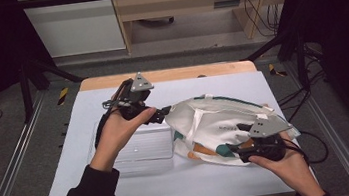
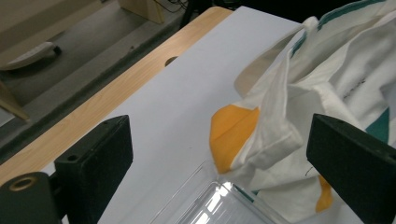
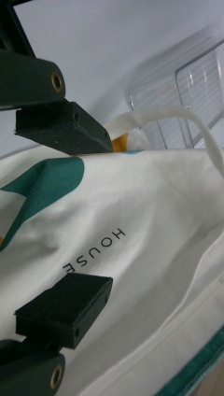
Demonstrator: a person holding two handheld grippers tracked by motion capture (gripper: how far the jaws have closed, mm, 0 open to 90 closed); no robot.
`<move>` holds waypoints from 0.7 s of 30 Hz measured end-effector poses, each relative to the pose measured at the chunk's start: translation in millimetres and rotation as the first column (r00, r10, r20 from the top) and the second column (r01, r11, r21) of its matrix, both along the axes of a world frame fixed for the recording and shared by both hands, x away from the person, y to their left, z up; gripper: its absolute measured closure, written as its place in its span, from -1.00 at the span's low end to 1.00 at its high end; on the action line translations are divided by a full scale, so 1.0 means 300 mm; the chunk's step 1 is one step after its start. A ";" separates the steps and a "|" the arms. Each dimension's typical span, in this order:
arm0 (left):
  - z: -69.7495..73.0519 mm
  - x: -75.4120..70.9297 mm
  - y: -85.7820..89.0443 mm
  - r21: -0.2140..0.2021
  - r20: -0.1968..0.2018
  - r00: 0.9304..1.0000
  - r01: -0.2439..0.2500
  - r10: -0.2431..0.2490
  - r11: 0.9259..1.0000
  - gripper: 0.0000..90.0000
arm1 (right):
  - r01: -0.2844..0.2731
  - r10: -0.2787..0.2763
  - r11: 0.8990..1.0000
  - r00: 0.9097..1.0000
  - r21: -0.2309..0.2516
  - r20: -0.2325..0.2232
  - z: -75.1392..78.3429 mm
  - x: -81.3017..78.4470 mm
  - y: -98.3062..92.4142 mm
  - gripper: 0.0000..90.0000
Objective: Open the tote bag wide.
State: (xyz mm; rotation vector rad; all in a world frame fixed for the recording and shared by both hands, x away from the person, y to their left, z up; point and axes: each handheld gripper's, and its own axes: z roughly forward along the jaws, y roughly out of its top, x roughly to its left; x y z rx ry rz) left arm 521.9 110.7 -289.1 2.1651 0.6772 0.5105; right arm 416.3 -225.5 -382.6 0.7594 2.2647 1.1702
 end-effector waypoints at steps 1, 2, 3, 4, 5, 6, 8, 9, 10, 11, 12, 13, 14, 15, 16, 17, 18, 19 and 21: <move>0.018 0.009 -0.019 0.013 0.005 1.000 0.011 -0.011 1.000 -0.84 | 0.004 -0.004 1.000 1.000 -0.005 0.008 0.010 -0.002 -0.006 -0.34; 0.029 0.015 -0.030 0.024 0.007 1.000 0.015 -0.015 1.000 -0.84 | 0.002 -0.002 1.000 1.000 -0.011 0.013 0.016 0.000 -0.013 -0.35; 0.029 0.015 -0.030 0.024 0.007 1.000 0.015 -0.015 1.000 -0.84 | 0.002 -0.002 1.000 1.000 -0.011 0.013 0.016 0.000 -0.013 -0.35; 0.036 0.018 -0.037 0.027 0.008 1.000 0.017 -0.018 0.999 -0.84 | 0.005 -0.005 1.000 1.000 -0.010 0.013 0.023 0.003 -0.021 -0.36; 0.052 0.028 -0.051 0.028 0.008 1.000 0.024 -0.024 0.999 -0.84 | 0.012 -0.012 1.000 1.000 -0.018 0.016 0.032 0.007 -0.033 -0.37; 0.059 0.032 -0.058 0.036 0.007 1.000 0.027 -0.028 0.999 -0.84 | 0.012 -0.012 1.000 1.000 -0.020 0.018 0.037 0.008 -0.038 -0.37; 0.070 0.039 -0.073 0.038 0.012 1.000 0.026 -0.026 0.999 -0.84 | 0.013 -0.013 0.999 1.000 -0.034 0.024 0.046 0.011 -0.046 -0.37; 0.070 0.039 -0.073 0.038 0.012 1.000 0.026 -0.026 0.999 -0.84 | 0.013 -0.013 0.999 1.000 -0.034 0.024 0.046 0.011 -0.046 -0.37; 0.074 0.043 -0.081 0.039 0.007 0.999 0.034 -0.035 0.999 -0.84 | 0.015 -0.014 0.999 1.000 -0.047 0.024 0.050 0.010 -0.047 -0.37; 0.079 0.047 -0.092 0.040 0.000 0.999 0.045 -0.046 0.998 -0.84 | 0.011 -0.010 0.998 1.000 -0.055 0.023 0.053 0.010 -0.047 -0.39; 0.082 0.051 -0.099 0.045 -0.002 0.999 0.048 -0.048 0.998 -0.84 | 0.005 -0.003 0.998 1.000 -0.070 0.023 0.057 0.013 -0.045 -0.43; 0.090 0.060 -0.118 0.055 0.004 0.999 0.054 -0.055 0.997 -0.83 | -0.003 0.005 0.996 1.000 -0.085 0.021 0.064 0.018 -0.041 -0.50; 0.090 0.060 -0.118 0.055 0.004 0.999 0.054 -0.055 0.997 -0.83 | -0.003 0.005 0.996 1.000 -0.085 0.021 0.064 0.018 -0.041 -0.50; 0.092 0.065 -0.128 0.052 0.000 0.998 0.059 -0.060 0.997 -0.83 | -0.012 0.013 0.996 1.000 -0.089 0.020 0.068 0.021 -0.040 -0.50; 0.097 0.075 -0.145 0.059 -0.003 0.998 0.070 -0.070 0.996 -0.83 | -0.010 0.012 0.995 1.000 -0.101 0.023 0.078 0.029 -0.041 -0.53; 0.097 0.075 -0.145 0.059 -0.003 0.998 0.070 -0.070 0.996 -0.82 | -0.010 0.012 0.995 1.000 -0.101 0.023 0.078 0.029 -0.041 -0.53; 0.099 0.081 -0.158 0.063 -0.002 0.997 0.077 -0.077 0.995 -0.82 | -0.015 0.017 0.994 1.000 -0.106 0.022 0.083 0.033 -0.041 -0.55; 0.101 0.085 -0.168 0.075 -0.003 0.996 0.086 -0.086 0.993 -0.81 | -0.028 0.032 0.993 0.999 -0.119 0.028 0.094 0.040 -0.042 -0.59; 0.103 0.095 -0.186 0.090 -0.003 0.995 0.095 -0.095 0.991 -0.81 | -0.032 0.036 0.992 0.999 -0.124 0.031 0.098 0.043 -0.042 -0.62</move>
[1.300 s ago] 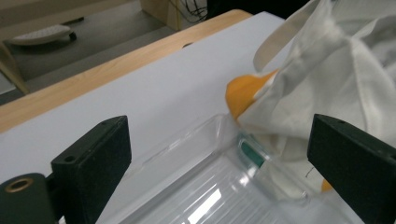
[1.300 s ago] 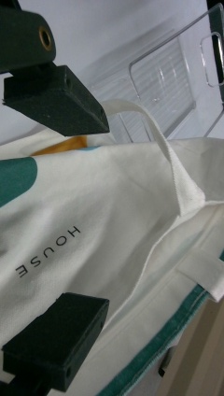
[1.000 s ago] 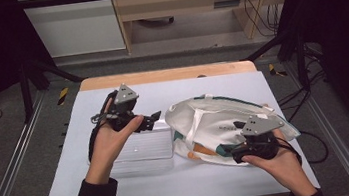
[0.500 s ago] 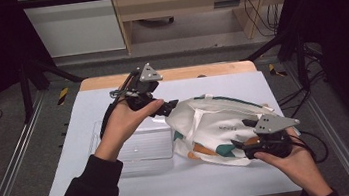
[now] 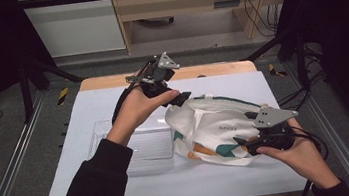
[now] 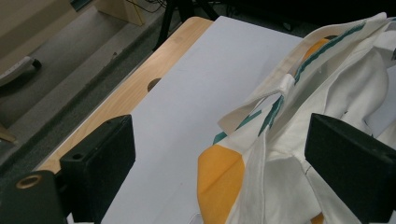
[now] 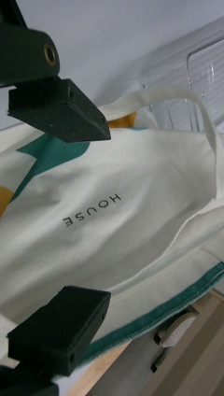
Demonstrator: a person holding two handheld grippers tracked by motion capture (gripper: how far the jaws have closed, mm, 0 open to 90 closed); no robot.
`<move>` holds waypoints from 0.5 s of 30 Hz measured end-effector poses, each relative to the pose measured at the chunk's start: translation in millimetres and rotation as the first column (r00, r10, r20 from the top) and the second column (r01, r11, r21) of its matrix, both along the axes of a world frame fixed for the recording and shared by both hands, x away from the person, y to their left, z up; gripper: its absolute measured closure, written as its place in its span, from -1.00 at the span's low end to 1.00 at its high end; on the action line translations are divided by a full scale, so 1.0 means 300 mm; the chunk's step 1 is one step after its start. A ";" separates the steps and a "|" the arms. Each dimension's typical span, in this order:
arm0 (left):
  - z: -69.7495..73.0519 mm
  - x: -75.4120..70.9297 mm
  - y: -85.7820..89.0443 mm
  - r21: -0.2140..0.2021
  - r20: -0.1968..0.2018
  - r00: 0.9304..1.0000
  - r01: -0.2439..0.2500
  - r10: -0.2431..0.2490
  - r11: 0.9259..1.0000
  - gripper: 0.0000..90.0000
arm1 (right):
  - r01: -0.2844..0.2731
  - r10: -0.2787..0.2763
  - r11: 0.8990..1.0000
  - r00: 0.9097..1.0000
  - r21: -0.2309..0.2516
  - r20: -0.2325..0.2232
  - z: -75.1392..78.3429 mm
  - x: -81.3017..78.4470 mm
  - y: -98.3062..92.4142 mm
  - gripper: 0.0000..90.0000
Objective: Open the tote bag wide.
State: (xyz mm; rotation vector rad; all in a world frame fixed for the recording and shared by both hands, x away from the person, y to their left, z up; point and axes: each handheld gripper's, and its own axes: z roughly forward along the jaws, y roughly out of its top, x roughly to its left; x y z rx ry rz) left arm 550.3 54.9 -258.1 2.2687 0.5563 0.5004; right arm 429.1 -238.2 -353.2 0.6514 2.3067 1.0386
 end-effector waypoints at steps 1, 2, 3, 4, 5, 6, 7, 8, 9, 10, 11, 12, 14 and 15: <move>0.002 0.005 -0.007 0.007 -0.001 1.000 0.008 -0.008 1.000 -0.81 | -0.004 0.004 1.000 1.000 0.000 -0.003 0.006 0.002 0.000 -0.65; 0.004 0.011 -0.014 0.007 -0.002 1.000 0.012 -0.012 1.000 -0.80 | -0.006 0.006 1.000 1.000 0.002 -0.003 0.012 0.003 -0.007 -0.70; 0.006 0.014 -0.019 0.006 -0.003 1.000 0.012 -0.012 1.000 -0.80 | -0.006 0.006 1.000 1.000 0.002 -0.003 0.012 0.003 -0.007 -0.70; 0.007 0.018 -0.026 -0.005 -0.005 1.000 0.016 -0.016 1.000 -0.77 | -0.005 0.005 1.000 1.000 0.007 0.010 0.013 0.002 -0.016 -0.69; 0.009 0.022 -0.036 -0.001 -0.012 1.000 0.025 -0.025 1.000 -0.77 | -0.003 0.003 1.000 1.000 0.005 0.015 0.013 0.001 -0.020 -0.68; 0.009 0.022 -0.036 -0.001 -0.012 1.000 0.025 -0.025 1.000 -0.76 | -0.003 0.003 1.000 1.000 0.005 0.015 0.013 0.001 -0.020 -0.68; 0.011 0.025 -0.044 0.000 -0.012 1.000 0.026 -0.026 1.000 -0.76 | -0.007 0.007 1.000 1.000 0.006 0.021 0.012 0.000 -0.024 -0.67; 0.012 0.027 -0.051 0.006 -0.014 0.999 0.029 -0.029 1.000 -0.72 | -0.015 0.014 1.000 0.999 0.011 0.040 0.013 -0.001 -0.035 -0.65; 0.014 0.029 -0.056 0.010 -0.016 0.999 0.033 -0.033 0.999 -0.72 | -0.015 0.014 1.000 0.999 0.011 0.040 0.013 -0.001 -0.035 -0.65; 0.017 0.031 -0.070 0.015 -0.021 0.999 0.043 -0.043 0.999 -0.70 | -0.020 0.019 1.000 0.999 0.010 0.043 0.019 -0.001 -0.043 -0.64; 0.017 0.031 -0.070 0.015 -0.021 0.999 0.043 -0.043 0.999 -0.69 | -0.020 0.019 1.000 0.999 0.010 0.043 0.019 -0.001 -0.043 -0.64; 0.017 0.032 -0.076 0.017 -0.020 0.999 0.051 -0.050 0.999 -0.64 | -0.022 0.022 1.000 0.999 0.003 0.049 0.026 0.000 -0.053 -0.59; 0.016 0.037 -0.090 0.007 -0.023 0.998 0.062 -0.062 0.998 -0.57 | -0.024 0.024 1.000 0.998 0.003 0.051 0.037 0.003 -0.069 -0.52; 0.016 0.037 -0.090 0.007 -0.023 0.998 0.062 -0.062 0.998 -0.55 | -0.025 0.024 1.000 0.999 0.008 0.047 0.040 0.005 -0.075 -0.48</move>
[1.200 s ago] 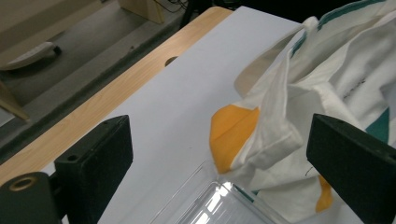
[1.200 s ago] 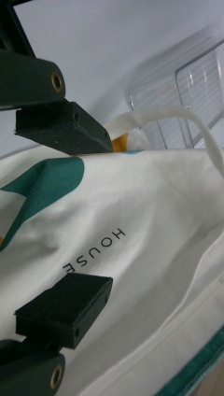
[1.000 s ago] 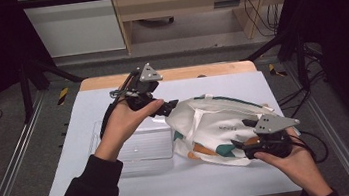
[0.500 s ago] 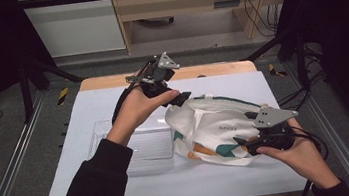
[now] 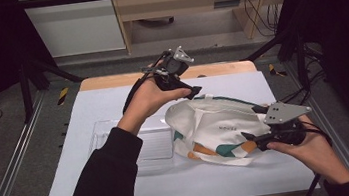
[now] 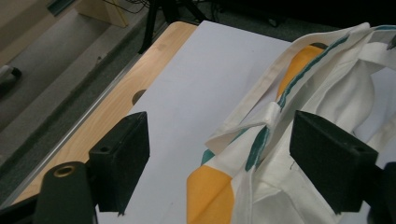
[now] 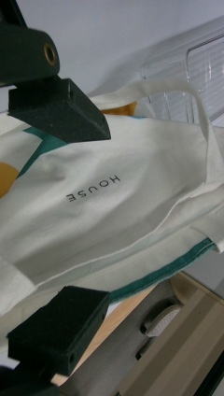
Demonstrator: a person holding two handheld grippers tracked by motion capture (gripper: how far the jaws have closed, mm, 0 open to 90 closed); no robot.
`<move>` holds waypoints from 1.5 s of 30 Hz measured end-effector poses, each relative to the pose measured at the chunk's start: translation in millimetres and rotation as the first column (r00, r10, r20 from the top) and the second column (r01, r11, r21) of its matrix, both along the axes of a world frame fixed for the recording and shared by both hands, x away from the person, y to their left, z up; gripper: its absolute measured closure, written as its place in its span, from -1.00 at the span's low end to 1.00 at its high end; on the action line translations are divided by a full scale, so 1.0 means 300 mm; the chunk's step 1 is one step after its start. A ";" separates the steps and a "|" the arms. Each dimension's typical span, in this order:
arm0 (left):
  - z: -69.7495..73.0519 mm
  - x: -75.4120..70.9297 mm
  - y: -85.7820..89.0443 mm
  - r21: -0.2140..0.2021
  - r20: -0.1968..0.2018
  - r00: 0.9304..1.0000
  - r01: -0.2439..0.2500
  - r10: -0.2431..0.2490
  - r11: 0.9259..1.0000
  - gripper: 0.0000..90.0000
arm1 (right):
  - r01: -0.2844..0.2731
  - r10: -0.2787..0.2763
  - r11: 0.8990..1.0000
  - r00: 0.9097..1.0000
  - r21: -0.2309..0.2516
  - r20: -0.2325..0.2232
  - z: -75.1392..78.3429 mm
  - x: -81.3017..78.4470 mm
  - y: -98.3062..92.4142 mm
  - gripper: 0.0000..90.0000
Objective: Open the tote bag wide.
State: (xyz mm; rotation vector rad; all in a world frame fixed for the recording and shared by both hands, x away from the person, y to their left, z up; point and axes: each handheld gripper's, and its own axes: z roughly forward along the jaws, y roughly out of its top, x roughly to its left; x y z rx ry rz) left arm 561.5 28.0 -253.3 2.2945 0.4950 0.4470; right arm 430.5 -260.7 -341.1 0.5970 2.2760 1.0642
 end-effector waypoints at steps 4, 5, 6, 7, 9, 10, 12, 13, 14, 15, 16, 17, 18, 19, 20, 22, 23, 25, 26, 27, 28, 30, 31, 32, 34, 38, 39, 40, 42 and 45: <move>-0.012 0.004 -0.034 0.015 -0.019 0.999 0.038 -0.038 0.999 -0.43 | -0.004 0.004 1.000 1.000 0.014 -0.005 0.014 0.013 -0.018 -0.35; -0.015 0.003 -0.045 0.020 -0.021 0.999 0.049 -0.049 0.999 -0.41 | -0.009 0.009 1.000 1.000 0.014 -0.007 0.016 0.018 -0.020 -0.28; -0.022 0.002 -0.064 0.032 -0.019 0.998 0.062 -0.062 0.998 -0.34 | -0.008 0.009 1.000 1.000 0.024 -0.019 0.020 0.033 -0.023 -0.28; -0.022 0.002 -0.064 0.032 -0.019 0.998 0.062 -0.062 0.998 -0.33 | -0.008 0.009 1.000 1.000 0.024 -0.019 0.020 0.033 -0.023 -0.28; -0.030 0.002 -0.082 0.048 -0.025 0.997 0.077 -0.076 0.996 -0.30 | -0.015 0.017 0.999 0.999 0.038 -0.048 0.024 0.049 -0.022 -0.28; -0.037 0.003 -0.092 0.059 -0.023 0.996 0.084 -0.082 0.995 -0.30 | -0.014 0.017 0.999 0.998 0.039 -0.059 0.026 0.055 -0.022 -0.29; -0.048 0.006 -0.100 0.073 -0.027 0.995 0.093 -0.091 0.993 -0.26 | -0.012 0.015 0.999 0.998 0.048 -0.060 0.027 0.073 -0.020 -0.23; -0.060 0.012 -0.105 0.091 -0.031 0.996 0.088 -0.086 0.992 -0.25 | -0.014 0.016 0.999 0.998 0.045 -0.060 0.025 0.079 -0.018 -0.23; -0.060 0.012 -0.105 0.091 -0.031 0.996 0.088 -0.086 0.992 -0.23 | -0.009 0.011 0.999 0.998 0.038 -0.064 0.024 0.082 -0.016 -0.23; -0.066 0.015 -0.107 0.102 -0.037 0.995 0.093 -0.089 0.990 -0.23 | -0.009 0.011 0.999 0.998 0.038 -0.064 0.024 0.082 -0.016 -0.23; -0.069 0.016 -0.111 0.102 -0.040 0.995 0.092 -0.088 0.990 -0.22 | -0.008 0.011 0.999 0.998 0.038 -0.067 0.019 0.088 -0.013 -0.25; -0.069 0.014 -0.115 0.102 -0.039 0.995 0.096 -0.092 0.990 -0.19 | -0.005 0.008 0.999 0.998 0.040 -0.068 0.017 0.092 -0.012 -0.28; -0.071 0.011 -0.120 0.100 -0.040 0.994 0.103 -0.100 0.990 -0.15 | 0.004 -0.001 0.999 0.997 0.040 -0.076 0.014 0.095 -0.012 -0.29; -0.074 0.009 -0.126 0.104 -0.044 0.993 0.112 -0.107 0.988 -0.14 | 0.006 -0.002 0.999 0.997 0.037 -0.083 0.011 0.100 -0.012 -0.29; -0.078 0.006 -0.134 0.118 -0.047 0.992 0.119 -0.114 0.986 -0.14 | 0.008 -0.004 0.999 0.996 0.040 -0.092 0.006 0.106 -0.010 -0.32; -0.083 0.004 -0.141 0.134 -0.046 0.992 0.125 -0.120 0.983 -0.13 | 0.011 -0.007 0.999 0.995 0.040 -0.100 0.001 0.110 -0.006 -0.33; -0.089 0.005 -0.148 0.149 -0.046 0.991 0.129 -0.123 0.980 -0.13 | 0.008 -0.004 0.999 0.994 0.041 -0.106 -0.003 0.115 -0.002 -0.34; -0.102 0.009 -0.156 0.155 -0.057 0.991 0.129 -0.122 0.980 -0.14 | -0.002 0.007 0.999 0.993 0.041 -0.116 -0.013 0.124 0.008 -0.34; -0.107 0.012 -0.159 0.157 -0.059 0.991 0.131 -0.123 0.979 -0.14 | -0.001 0.006 0.999 0.992 0.039 -0.124 -0.019 0.131 0.017 -0.31; -0.109 0.015 -0.161 0.158 -0.063 0.990 0.132 -0.123 0.979 -0.14 | -0.001 0.006 0.999 0.992 0.039 -0.124 -0.019 0.131 0.017 -0.31; -0.114 0.018 -0.164 0.163 -0.065 0.990 0.131 -0.122 0.978 -0.13 | -0.005 0.010 0.999 0.992 0.034 -0.130 -0.021 0.140 0.025 -0.24; -0.119 0.023 -0.169 0.168 -0.074 0.990 0.134 -0.123 0.977 -0.12 | -0.006 0.010 0.999 0.991 0.033 -0.131 -0.021 0.142 0.028 -0.20; -0.122 0.024 -0.170 0.172 -0.077 0.989 0.137 -0.125 0.976 -0.10 | -0.004 0.008 1.000 0.991 0.028 -0.136 -0.022 0.146 0.032 -0.19; -0.127 0.027 -0.173 0.172 -0.082 0.989 0.137 -0.124 0.976 -0.08 | 0.001 0.003 1.000 0.990 0.026 -0.140 -0.023 0.150 0.034 -0.17; -0.133 0.032 -0.178 0.178 -0.090 0.988 0.137 -0.123 0.974 -0.04 | -0.002 0.006 1.000 0.989 0.026 -0.146 -0.027 0.159 0.040 -0.11; -0.147 0.031 -0.192 0.194 -0.110 0.984 0.163 -0.144 0.967 0.13 | 0.015 -0.012 1.000 0.986 0.014 -0.165 -0.037 0.179 0.048 0.03; -0.150 0.029 -0.197 0.201 -0.110 0.984 0.163 -0.143 0.966 0.16 | 0.020 -0.017 1.000 0.986 0.012 -0.164 -0.040 0.183 0.049 0.05; -0.150 0.029 -0.197 0.201 -0.110 0.984 0.163 -0.143 0.966 0.21 | 0.022 -0.021 1.000 0.985 0.008 -0.172 -0.045 0.187 0.051 0.09; -0.152 0.028 -0.199 0.208 -0.113 0.983 0.165 -0.144 0.964 0.29 | 0.026 -0.026 1.000 0.983 -0.002 -0.182 -0.052 0.194 0.056 0.14; -0.151 0.028 -0.197 0.217 -0.110 0.984 0.161 -0.139 0.963 0.43 | 0.035 -0.037 0.999 0.981 -0.018 -0.191 -0.062 0.200 0.062 0.19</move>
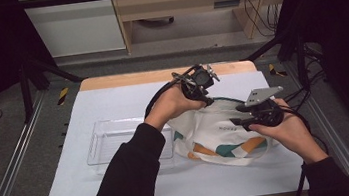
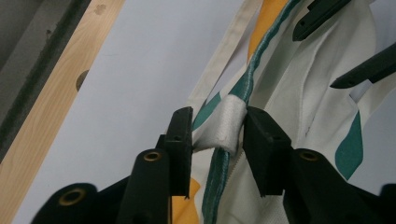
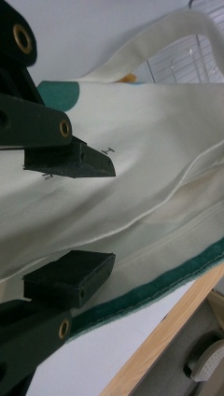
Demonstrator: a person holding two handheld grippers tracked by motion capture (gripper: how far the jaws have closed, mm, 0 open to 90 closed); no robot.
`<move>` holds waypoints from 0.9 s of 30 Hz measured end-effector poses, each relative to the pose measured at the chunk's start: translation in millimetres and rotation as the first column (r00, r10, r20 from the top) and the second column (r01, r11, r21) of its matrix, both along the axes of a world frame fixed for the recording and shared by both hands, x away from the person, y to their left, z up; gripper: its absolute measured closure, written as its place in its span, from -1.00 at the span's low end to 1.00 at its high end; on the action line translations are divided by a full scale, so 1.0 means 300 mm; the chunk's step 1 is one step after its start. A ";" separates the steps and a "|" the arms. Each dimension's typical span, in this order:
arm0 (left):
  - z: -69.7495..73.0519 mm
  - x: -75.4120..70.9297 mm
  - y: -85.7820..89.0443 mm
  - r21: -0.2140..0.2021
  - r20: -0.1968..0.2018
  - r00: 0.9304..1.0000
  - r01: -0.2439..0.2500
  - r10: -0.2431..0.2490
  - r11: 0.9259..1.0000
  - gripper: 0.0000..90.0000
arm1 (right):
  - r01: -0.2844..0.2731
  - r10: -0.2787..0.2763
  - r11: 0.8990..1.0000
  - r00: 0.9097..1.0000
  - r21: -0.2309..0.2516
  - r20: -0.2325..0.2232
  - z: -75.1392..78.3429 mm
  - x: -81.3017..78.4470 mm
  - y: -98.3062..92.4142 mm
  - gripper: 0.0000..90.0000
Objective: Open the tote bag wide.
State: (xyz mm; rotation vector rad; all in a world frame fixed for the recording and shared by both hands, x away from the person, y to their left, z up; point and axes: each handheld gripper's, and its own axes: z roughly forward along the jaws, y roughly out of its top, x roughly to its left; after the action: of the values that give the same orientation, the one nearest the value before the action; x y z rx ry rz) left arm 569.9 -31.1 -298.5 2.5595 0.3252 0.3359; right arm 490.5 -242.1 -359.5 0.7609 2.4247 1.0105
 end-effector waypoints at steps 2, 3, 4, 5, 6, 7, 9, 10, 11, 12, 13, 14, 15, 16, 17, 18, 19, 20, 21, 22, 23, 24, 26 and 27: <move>0.000 0.000 0.000 0.000 -0.003 1.000 0.000 0.000 1.000 0.52 | 0.010 -0.010 1.000 1.000 0.002 -0.004 -0.003 0.005 -0.001 0.25; -0.001 0.001 0.000 0.001 -0.006 1.000 0.002 -0.002 1.000 0.58 | 0.012 -0.012 1.000 1.000 0.003 -0.005 -0.004 0.007 0.001 0.27; 0.000 -0.001 -0.002 0.001 -0.008 1.000 -0.001 0.001 1.000 0.62 | 0.011 -0.011 1.000 1.000 0.002 -0.006 -0.005 0.009 0.003 0.30; 0.001 -0.002 -0.002 0.002 -0.011 1.000 -0.004 0.004 1.000 0.65 | 0.012 -0.012 1.000 1.000 0.000 -0.009 -0.006 0.009 0.005 0.32; 0.001 -0.003 -0.002 0.003 -0.016 1.000 -0.002 0.002 1.000 0.67 | 0.016 -0.016 1.000 1.000 -0.003 -0.010 -0.007 0.010 0.009 0.34; 0.001 -0.003 -0.002 0.003 -0.016 1.000 -0.002 0.002 1.000 0.69 | 0.016 -0.016 1.000 1.000 -0.003 -0.010 -0.007 0.010 0.009 0.34; 0.000 -0.007 0.000 0.002 -0.012 1.000 0.005 -0.005 1.000 0.71 | 0.019 -0.019 1.000 1.000 -0.010 -0.004 -0.009 0.012 0.012 0.46; 0.001 -0.011 0.003 -0.003 -0.016 1.000 0.002 -0.002 1.000 0.71 | 0.022 -0.022 1.000 1.000 -0.009 -0.005 -0.010 0.011 0.011 0.50; 0.002 -0.013 0.006 -0.006 -0.014 1.000 0.001 -0.001 1.000 0.72 | 0.024 -0.024 1.000 1.000 -0.005 -0.003 -0.011 0.012 0.008 0.56; 0.003 -0.017 0.010 -0.007 -0.012 1.000 0.002 -0.002 1.000 0.73 | 0.031 -0.031 1.000 1.000 0.001 0.000 -0.010 0.008 0.007 0.64; 0.003 -0.017 0.010 -0.007 -0.012 1.000 0.002 -0.002 1.000 0.73 | 0.031 -0.031 1.000 1.000 0.001 0.000 -0.010 0.008 0.007 0.64; 0.004 -0.020 0.012 -0.010 -0.008 1.000 0.002 -0.002 1.000 0.73 | 0.031 -0.031 1.000 1.000 0.000 0.000 -0.010 0.007 0.005 0.69; 0.005 -0.021 0.014 -0.013 -0.008 1.000 0.000 -0.001 1.000 0.73 | 0.033 -0.033 0.999 0.999 0.000 0.006 -0.010 0.005 0.006 0.75; 0.007 -0.025 0.016 -0.013 -0.009 1.000 -0.001 0.001 1.000 0.73 | 0.033 -0.033 0.999 0.999 -0.001 0.009 -0.009 0.004 0.006 0.78; 0.009 -0.027 0.019 -0.016 -0.005 1.000 0.002 -0.002 1.000 0.74 | 0.029 -0.029 1.000 1.000 0.007 0.008 -0.007 0.003 0.004 0.81; 0.012 -0.029 0.021 -0.016 -0.003 1.000 0.002 -0.002 1.000 0.74 | 0.025 -0.025 1.000 1.000 0.008 0.007 -0.006 0.002 0.002 0.85; 0.013 -0.031 0.023 -0.019 -0.002 1.000 0.001 -0.001 1.000 0.74 | 0.025 -0.025 1.000 1.000 0.007 0.008 -0.004 0.001 0.001 0.86; 0.015 -0.032 0.024 -0.017 -0.001 1.000 0.003 -0.003 1.000 0.74 | 0.019 -0.019 1.000 1.000 0.009 0.008 -0.004 -0.002 0.001 0.89; 0.016 -0.033 0.026 -0.017 0.001 1.000 0.003 -0.003 1.000 0.74 | 0.019 -0.019 1.000 1.000 0.009 0.008 -0.004 -0.002 0.001 0.89; 0.018 -0.033 0.031 -0.019 0.005 1.000 0.001 -0.001 1.000 0.75 | 0.016 -0.016 1.000 1.000 0.009 0.008 -0.003 -0.014 0.007 0.91; 0.018 -0.033 0.031 -0.019 0.005 1.000 0.001 -0.001 1.000 0.75 | 0.016 -0.016 1.000 1.000 0.009 0.008 -0.003 -0.014 0.007 0.91; 0.019 -0.033 0.034 -0.022 0.005 1.000 -0.001 0.001 1.000 0.75 | 0.006 -0.006 1.000 1.000 0.013 0.018 -0.001 -0.026 0.008 0.91; 0.024 -0.032 0.044 -0.034 0.012 1.000 -0.009 0.009 0.999 0.75 | -0.001 0.000 1.000 1.000 0.030 0.026 0.004 -0.046 0.004 0.93; 0.026 -0.033 0.045 -0.041 0.016 1.000 -0.015 0.015 0.999 0.76 | -0.004 0.003 0.999 1.000 0.034 0.030 0.005 -0.053 0.002 0.94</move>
State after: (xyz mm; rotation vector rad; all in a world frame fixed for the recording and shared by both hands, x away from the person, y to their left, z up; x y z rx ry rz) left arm 560.1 -17.5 -290.7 2.5142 0.3419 0.3522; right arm 474.5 -241.4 -358.1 0.7472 2.3904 1.0591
